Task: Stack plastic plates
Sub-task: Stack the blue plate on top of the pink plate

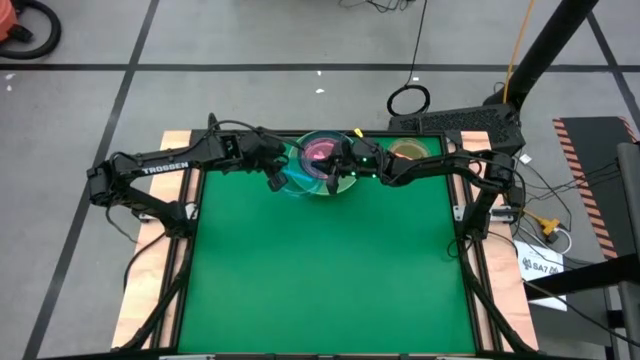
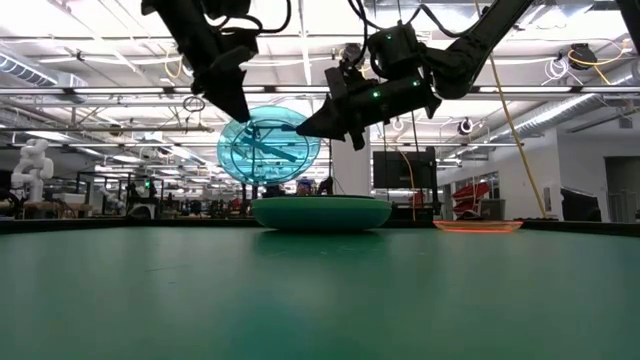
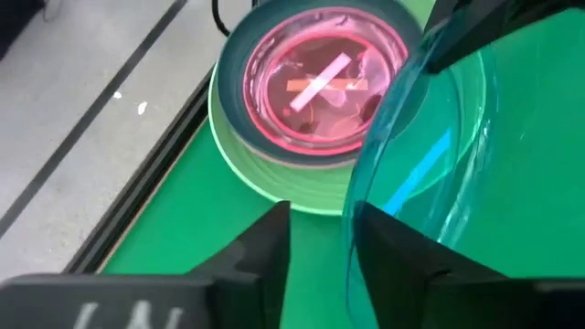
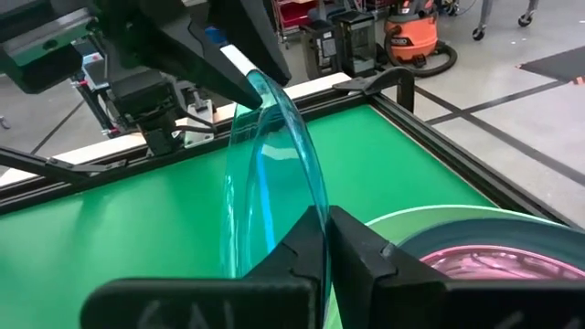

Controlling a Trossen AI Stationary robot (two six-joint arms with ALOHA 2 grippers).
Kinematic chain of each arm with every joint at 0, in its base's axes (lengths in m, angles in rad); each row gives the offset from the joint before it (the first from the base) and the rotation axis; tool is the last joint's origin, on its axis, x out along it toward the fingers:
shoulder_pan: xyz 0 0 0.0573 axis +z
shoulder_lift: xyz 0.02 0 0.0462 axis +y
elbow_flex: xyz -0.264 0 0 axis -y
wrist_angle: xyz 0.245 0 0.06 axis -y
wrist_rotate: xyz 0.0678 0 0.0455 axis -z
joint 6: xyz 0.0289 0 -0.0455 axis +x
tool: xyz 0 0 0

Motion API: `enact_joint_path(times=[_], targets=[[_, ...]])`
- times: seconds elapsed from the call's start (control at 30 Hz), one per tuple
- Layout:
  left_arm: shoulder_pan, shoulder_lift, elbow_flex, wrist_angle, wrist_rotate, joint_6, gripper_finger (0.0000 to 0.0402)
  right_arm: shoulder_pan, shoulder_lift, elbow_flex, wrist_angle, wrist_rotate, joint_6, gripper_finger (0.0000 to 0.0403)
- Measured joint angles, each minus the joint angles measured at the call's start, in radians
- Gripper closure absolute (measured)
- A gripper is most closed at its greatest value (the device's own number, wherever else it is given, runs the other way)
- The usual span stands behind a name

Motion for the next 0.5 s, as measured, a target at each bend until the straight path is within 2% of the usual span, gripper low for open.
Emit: enact_joint_path(times=[0.13,0.27,0.37,0.5], targets=[[0.005,-0.020,0.000,0.039,0.000,0.057,0.0242,-0.014,0.000,0.000,-0.020,-0.003,0.028,0.0396],[0.014,-0.051,0.002,0.052,0.000,0.134,0.0224,-0.048,-0.006,0.000,-0.048,-0.017,0.073,0.0396],[0.024,-0.086,0.002,0.070,0.000,0.175,0.0223,-0.093,-0.011,0.000,-0.063,-0.098,0.129,0.0397],[0.042,-0.138,-0.001,0.084,0.000,0.226,0.0222,-0.186,-0.011,0.000,-0.072,-0.260,0.234,0.0397]])
